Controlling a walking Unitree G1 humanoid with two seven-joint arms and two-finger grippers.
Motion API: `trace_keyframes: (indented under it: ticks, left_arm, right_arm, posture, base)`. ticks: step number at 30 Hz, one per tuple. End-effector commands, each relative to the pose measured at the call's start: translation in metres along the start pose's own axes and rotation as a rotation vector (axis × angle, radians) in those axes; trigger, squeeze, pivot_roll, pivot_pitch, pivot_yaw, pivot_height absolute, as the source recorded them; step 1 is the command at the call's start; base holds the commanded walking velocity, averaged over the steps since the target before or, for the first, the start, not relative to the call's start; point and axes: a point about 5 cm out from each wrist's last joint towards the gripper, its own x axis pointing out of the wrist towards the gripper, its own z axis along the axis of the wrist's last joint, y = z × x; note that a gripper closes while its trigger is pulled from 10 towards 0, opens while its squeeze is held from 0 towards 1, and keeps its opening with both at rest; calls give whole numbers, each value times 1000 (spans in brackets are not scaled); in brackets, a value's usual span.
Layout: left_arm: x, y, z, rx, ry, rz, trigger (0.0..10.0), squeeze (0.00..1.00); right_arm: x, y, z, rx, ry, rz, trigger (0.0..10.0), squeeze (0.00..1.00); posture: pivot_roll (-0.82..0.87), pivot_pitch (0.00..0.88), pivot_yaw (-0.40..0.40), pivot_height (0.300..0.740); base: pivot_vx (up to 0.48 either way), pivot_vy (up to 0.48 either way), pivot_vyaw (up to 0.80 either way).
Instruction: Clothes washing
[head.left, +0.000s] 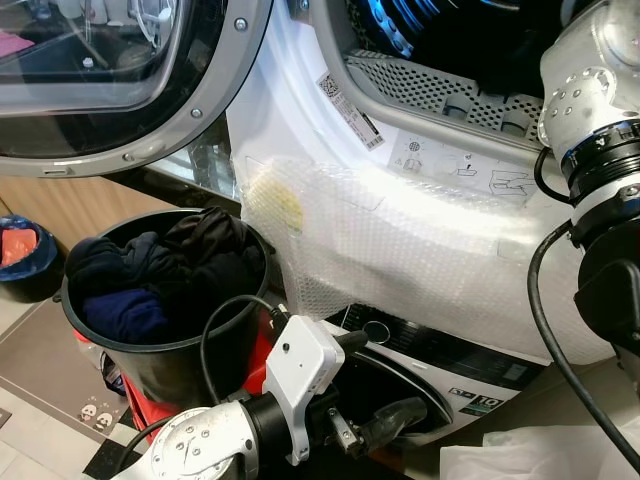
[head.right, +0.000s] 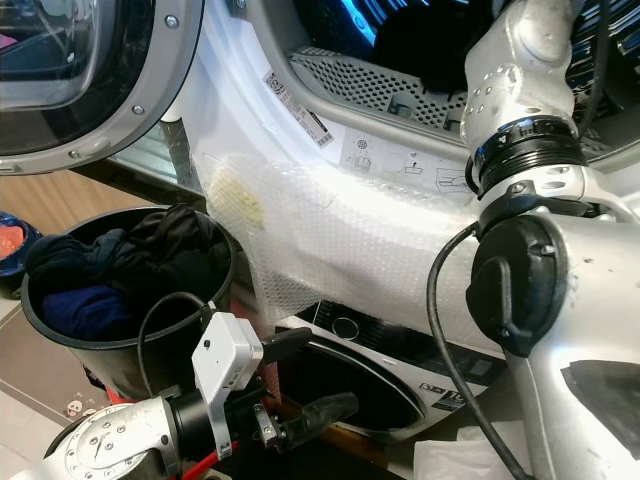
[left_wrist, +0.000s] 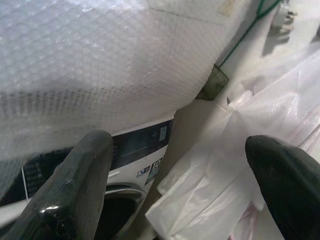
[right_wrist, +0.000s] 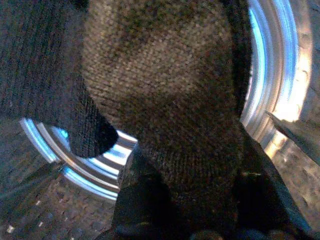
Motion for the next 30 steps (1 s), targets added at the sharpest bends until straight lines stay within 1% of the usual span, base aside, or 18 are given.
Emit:
trace_keyframes:
  ticks: [1, 2, 4, 6, 8, 9, 10, 12, 13, 15, 16, 18, 19, 21, 30]
  left_arm:
    - [-1, -11, 3, -21, -11, -20, 10000, 0]
    - [-2, -12, 3, -28, -12, -14, 10000, 0]
    - [-3, -15, 2, -39, -10, -1, 10000, 0]
    - [-4, -15, 2, -42, -5, 13, 10000, 0]
    - [-4, -15, 2, -49, -7, 26, 10000, 0]
    - [-4, -16, 2, -62, -12, 31, 10000, 0]
    - [-4, -17, 2, -68, -12, 31, 10000, 0]
    - [-4, -18, 2, -73, -10, 32, 10000, 0]
    - [-4, -19, 1, -75, -8, 32, 10000, 0]
    - [-4, -20, 2, -81, -9, 37, 10000, 0]
    - [-4, -20, 2, -81, -9, 37, 10000, 0]
    - [-4, -20, 3, -87, -13, 42, 10000, 0]
    - [-4, -20, 3, -89, -13, 42, 10000, 0]
    - [-4, -20, 2, -89, -11, 42, 10000, 0]
    - [-3, -20, 2, -104, -5, 47, 10000, 0]
  right_arm:
    - [5, -4, 19, 98, -49, -55, 10000, 0]
    - [5, -3, 18, 100, -46, -55, 10000, 0]
    - [2, 5, 18, 118, -61, 4, 10000, 0]
    - [-1, 15, 10, 43, -32, 61, 10000, 0]
    - [-7, 28, 0, -52, -2, 152, 10000, 0]
    - [-16, 45, -12, -237, -2, 278, 10000, 0]
    - [-19, 49, -15, -264, -7, 311, 10000, 0]
    - [-21, 51, -16, -267, -10, 326, 10000, 0]
    - [-22, 54, -16, -339, -39, 351, 10000, 0]
    - [-23, 57, -14, -428, -75, 367, 10000, 0]
    - [-23, 57, -14, -428, -75, 367, 10000, 0]
    - [-23, 60, -10, -526, -130, 381, 10000, 0]
    - [-23, 61, -9, -520, -130, 382, 10000, 980]
    - [-22, 61, -8, -534, -136, 380, 10000, 1000]
    - [-17, 55, -3, -548, -121, 363, 10000, 1000]
  posture:
    - [159, 257, -175, 740]
    - [162, 259, -178, 740]
    - [168, 266, -188, 740]
    - [171, 273, -192, 740]
    - [168, 276, -196, 740]
    - [159, 281, -198, 740]
    - [153, 286, -200, 740]
    - [153, 286, -200, 740]
    - [153, 285, -199, 740]
    - [146, 288, -197, 740]
    - [146, 288, -197, 740]
    - [143, 290, -198, 740]
    - [141, 291, -198, 740]
    - [138, 292, -199, 740]
    - [127, 299, -196, 740]
  base:
    - [0, 0, 0]
    - [0, 0, 0]
    - [0, 0, 0]
    - [0, 0, 0]
    - [0, 0, 0]
    - [0, 0, 0]
    - [0, 0, 0]
    - [0, 0, 0]
    - [0, 0, 0]
    - [0, 0, 0]
    - [0, 0, 0]
    - [0, 0, 0]
    - [0, 0, 0]
    - [0, 0, 0]
    - [0, 0, 0]
